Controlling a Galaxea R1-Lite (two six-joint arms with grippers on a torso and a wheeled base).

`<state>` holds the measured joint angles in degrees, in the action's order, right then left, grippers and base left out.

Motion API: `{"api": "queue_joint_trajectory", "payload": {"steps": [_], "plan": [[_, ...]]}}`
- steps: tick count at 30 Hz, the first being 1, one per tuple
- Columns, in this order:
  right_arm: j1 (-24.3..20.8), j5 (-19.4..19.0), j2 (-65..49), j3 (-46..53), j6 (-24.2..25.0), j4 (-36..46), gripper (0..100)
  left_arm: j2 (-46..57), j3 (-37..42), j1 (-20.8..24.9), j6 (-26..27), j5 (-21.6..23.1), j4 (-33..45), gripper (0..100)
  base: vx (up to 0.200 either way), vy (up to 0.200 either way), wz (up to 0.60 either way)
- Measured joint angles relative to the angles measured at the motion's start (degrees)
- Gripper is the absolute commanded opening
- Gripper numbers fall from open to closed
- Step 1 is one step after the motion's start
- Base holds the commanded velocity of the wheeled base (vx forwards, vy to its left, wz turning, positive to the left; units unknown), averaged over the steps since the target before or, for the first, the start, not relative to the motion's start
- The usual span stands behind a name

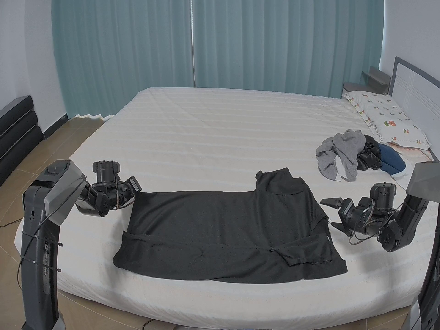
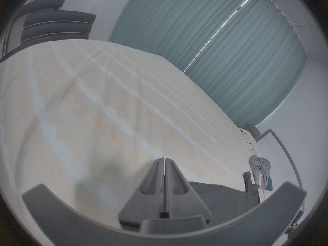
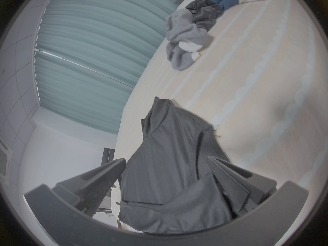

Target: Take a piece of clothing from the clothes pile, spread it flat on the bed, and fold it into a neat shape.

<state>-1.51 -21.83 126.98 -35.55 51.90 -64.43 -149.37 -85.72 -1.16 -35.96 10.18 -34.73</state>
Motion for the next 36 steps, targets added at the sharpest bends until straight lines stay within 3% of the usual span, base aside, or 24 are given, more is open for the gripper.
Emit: {"api": "queue_joint_trajectory", "payload": {"steps": [5, 17, 24, 31, 32, 36], "plan": [[-0.8, 1.2, 0.5, -10.8, -2.6, 8.4, 100, 0.8, 0.6, 0.0, -1.5, -0.9, -0.4, 0, 0.0, 0.0, 0.0], [-3.0, 6.6, 12.2, -39.3, -20.0, 24.2, 100, 2.8, 3.3, 0.3, -2.9, -1.4, -1.0, 0, 0.0, 0.0, 0.0], [-3.4, 8.0, 19.8, -52.8, -24.2, 29.2, 100, 3.9, 6.2, 0.3, -3.1, -1.5, -2.5, 0, 0.0, 0.0, 0.0], [-3.6, 8.9, 26.2, -60.7, -25.1, 31.7, 100, 5.0, 8.6, 0.2, -3.2, -1.5, -4.3, 0, 0.0, 0.0, 0.0], [-3.6, 9.2, 26.9, -61.6, -25.1, 31.9, 0, 5.1, 8.7, 0.2, -3.2, -1.5, -4.4, 0, 0.0, 0.0, 0.0], [-3.4, 9.7, 28.9, -64.3, -25.0, 33.3, 0, 5.3, 8.9, 0.2, -3.2, -1.5, -4.4, 0, 0.0, 0.0, 0.0]]}}
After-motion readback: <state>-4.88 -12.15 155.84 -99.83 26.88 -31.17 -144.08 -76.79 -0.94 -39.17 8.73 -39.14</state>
